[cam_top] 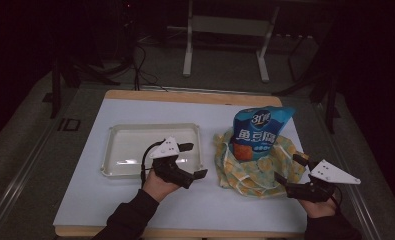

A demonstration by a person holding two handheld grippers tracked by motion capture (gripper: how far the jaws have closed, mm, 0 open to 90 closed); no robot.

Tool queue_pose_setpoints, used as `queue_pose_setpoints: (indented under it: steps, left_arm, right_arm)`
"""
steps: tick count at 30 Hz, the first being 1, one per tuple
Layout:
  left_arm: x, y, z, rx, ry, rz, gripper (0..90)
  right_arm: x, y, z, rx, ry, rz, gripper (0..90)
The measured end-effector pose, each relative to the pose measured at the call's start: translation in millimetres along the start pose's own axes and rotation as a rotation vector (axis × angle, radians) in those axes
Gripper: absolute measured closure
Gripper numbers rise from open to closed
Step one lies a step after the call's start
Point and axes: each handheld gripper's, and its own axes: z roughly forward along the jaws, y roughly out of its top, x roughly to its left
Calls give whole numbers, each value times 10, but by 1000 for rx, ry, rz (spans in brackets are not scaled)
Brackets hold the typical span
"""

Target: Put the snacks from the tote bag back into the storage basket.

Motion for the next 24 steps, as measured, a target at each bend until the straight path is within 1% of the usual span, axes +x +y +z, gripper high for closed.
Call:
queue_pose_setpoints:
  steps: [1,2,4,5,9,10,11,12,13,15,16,19,22,23,24]
  left_arm:
    - [2,24,34,4,-5,2,6]
    - [1,48,65,8,-2,9,6]
    - [9,92,129,8,-14,9,6]
    - [12,111,162,8,-12,15,6]
    - [24,189,311,16,-29,20,6]
    - [23,208,352,22,-23,28,6]
    - [20,224,386,17,-22,32,6]
    - [28,242,419,16,-33,34,15]
    - [30,262,456,19,-25,35,28]
    - [51,300,524,20,-31,34,28]
    - [60,322,559,26,-32,41,28]
    - [94,381,656,19,-40,32,28]
    - [131,443,752,17,-39,36,28]
    - [141,463,781,17,-40,40,27]
    - [150,482,812,20,-29,50,27]
  right_arm:
    - [-7,14,13,1,1,-2,116]
    - [-10,29,24,-3,-1,1,116]
    - [-26,55,45,-11,7,-2,117]
    - [-34,74,60,-12,4,-4,117]
    - [-64,132,113,-14,8,-15,117]
    - [-74,145,123,-13,9,-14,117]
    - [-86,158,133,-12,8,-15,117]
    - [-100,167,142,-17,11,-15,117]
    - [-113,176,147,-21,12,-12,117]
    - [-140,189,157,-26,9,-8,117]
    - [-157,197,164,-25,14,-1,117]
    - [-201,222,183,-32,17,-1,125]
    - [-242,232,218,-32,15,-6,128]
    - [-250,232,231,-32,17,-1,128]
    - [-264,231,244,-34,16,-1,128]
